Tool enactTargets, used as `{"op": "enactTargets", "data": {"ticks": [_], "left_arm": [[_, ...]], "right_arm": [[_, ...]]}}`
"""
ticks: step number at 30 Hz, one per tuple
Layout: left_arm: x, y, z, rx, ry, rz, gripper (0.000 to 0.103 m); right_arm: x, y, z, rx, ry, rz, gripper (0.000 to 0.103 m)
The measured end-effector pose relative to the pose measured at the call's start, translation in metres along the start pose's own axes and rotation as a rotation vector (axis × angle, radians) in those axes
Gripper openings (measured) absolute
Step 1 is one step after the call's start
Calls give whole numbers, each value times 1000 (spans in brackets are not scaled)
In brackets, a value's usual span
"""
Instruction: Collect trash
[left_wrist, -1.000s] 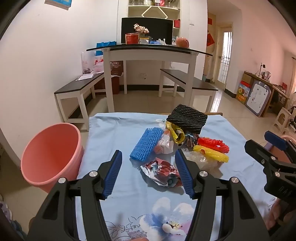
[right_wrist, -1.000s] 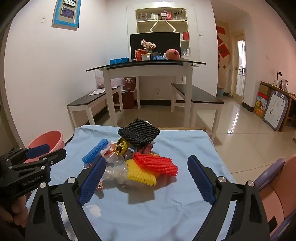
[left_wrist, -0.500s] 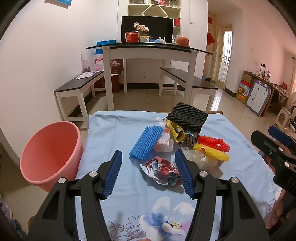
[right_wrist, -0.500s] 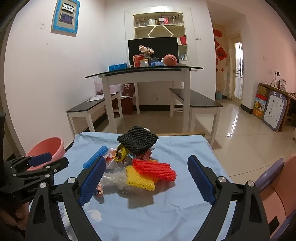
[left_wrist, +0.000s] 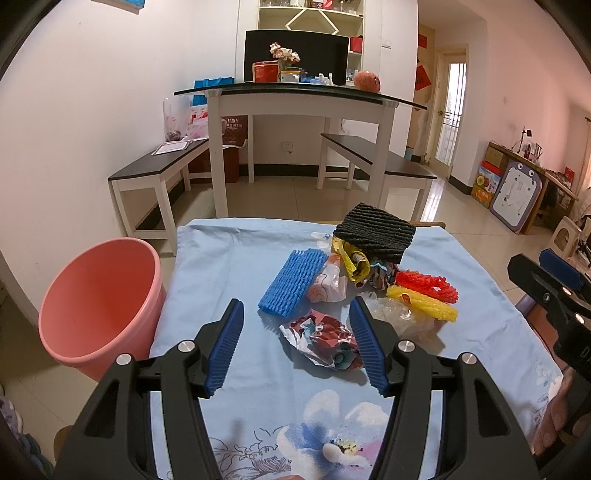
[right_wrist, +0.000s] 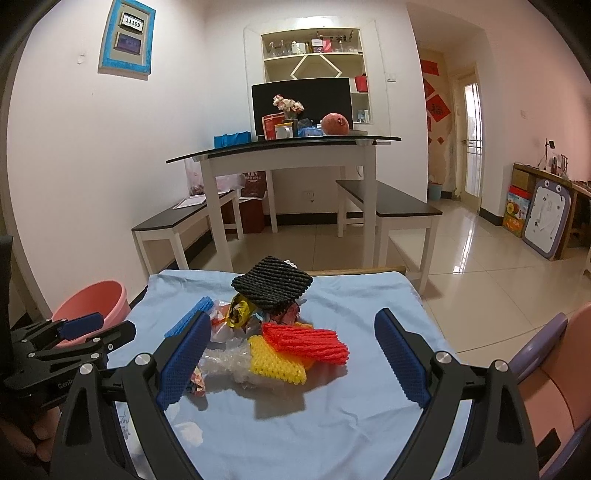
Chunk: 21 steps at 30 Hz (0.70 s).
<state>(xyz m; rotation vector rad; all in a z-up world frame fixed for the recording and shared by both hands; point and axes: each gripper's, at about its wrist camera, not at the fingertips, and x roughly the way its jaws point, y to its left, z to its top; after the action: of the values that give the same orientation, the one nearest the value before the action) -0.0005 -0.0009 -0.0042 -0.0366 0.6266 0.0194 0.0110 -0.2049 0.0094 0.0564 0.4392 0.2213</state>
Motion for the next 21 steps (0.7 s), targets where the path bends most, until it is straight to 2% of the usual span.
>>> {"op": "enactTargets", "data": {"ticks": [21], "left_arm": [[-2, -6, -1, -5, 4, -4, 60]], "right_arm": [[-3, -1, -1, 6, -2, 8, 87]]}}
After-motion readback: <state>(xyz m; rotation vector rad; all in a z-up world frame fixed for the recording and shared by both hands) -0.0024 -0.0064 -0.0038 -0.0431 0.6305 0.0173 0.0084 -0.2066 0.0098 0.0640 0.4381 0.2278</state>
